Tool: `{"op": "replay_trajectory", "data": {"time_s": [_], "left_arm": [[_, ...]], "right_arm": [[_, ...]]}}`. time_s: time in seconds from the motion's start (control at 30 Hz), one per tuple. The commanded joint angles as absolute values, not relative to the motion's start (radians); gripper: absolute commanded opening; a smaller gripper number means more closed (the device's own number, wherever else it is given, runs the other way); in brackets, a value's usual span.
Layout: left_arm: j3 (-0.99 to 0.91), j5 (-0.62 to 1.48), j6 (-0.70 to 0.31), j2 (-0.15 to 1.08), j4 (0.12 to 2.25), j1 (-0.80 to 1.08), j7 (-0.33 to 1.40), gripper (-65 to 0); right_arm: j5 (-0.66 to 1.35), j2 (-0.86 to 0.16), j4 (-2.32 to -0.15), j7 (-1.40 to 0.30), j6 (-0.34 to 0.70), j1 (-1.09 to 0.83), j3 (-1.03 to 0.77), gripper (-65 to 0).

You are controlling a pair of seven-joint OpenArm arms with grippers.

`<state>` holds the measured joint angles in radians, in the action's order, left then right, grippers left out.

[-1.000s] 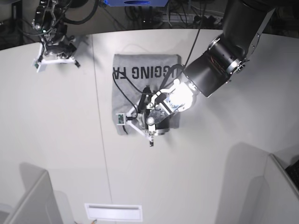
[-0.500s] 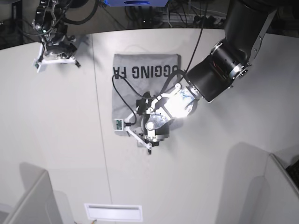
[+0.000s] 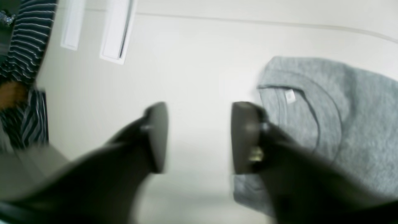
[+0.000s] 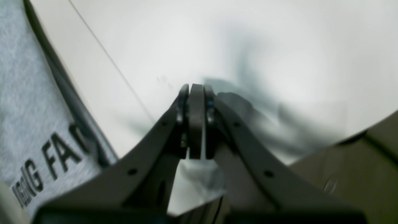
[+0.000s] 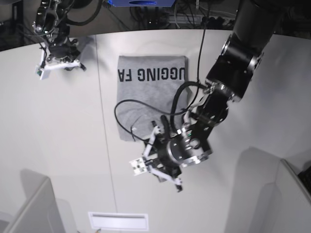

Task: Fold the T-shirt properly

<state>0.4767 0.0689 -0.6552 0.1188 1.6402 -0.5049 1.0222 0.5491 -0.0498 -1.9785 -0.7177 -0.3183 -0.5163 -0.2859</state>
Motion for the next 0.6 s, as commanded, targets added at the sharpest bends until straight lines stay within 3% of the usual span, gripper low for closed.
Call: {"op": "replay_trajectory", "data": {"time_s": [0.0, 0.03, 0.07, 0.23, 0.4, 0.57], "left_arm": [[0.430, 0.067, -0.651, 0.134, 1.713, -0.479, 1.020, -52.0], [0.386, 0.067, -0.651, 0.150, 1.773, -0.424, 1.020, -62.0], [0.340, 0.067, -0.651, 0.166, 1.833, -0.371, 1.018, -65.0], [0.202, 0.067, -0.651, 0.260, 1.979, -0.120, 0.794, -65.0], [0.096, 0.065, -0.651, 0.361, 1.969, 0.170, 0.321, -65.0], [-0.048, 0.065, -0.651, 0.361, 1.920, 0.446, -0.145, -65.0]], "right_arm": [[0.547, -0.073, -1.997, -0.674, -0.309, -0.527, -0.291, -65.0], [0.547, -0.081, -1.997, -0.641, -0.291, -0.545, -0.291, -65.0], [0.547, -0.084, -1.998, -0.599, -0.255, -0.561, -0.291, -65.0], [0.507, -0.097, -1.998, -0.377, -0.093, -0.651, -0.297, -65.0], [0.351, -0.054, -1.995, -0.153, 0.044, -0.734, -0.302, -65.0], [0.292, 0.015, -1.995, 0.099, 0.163, -0.811, -0.337, -65.0]]}}
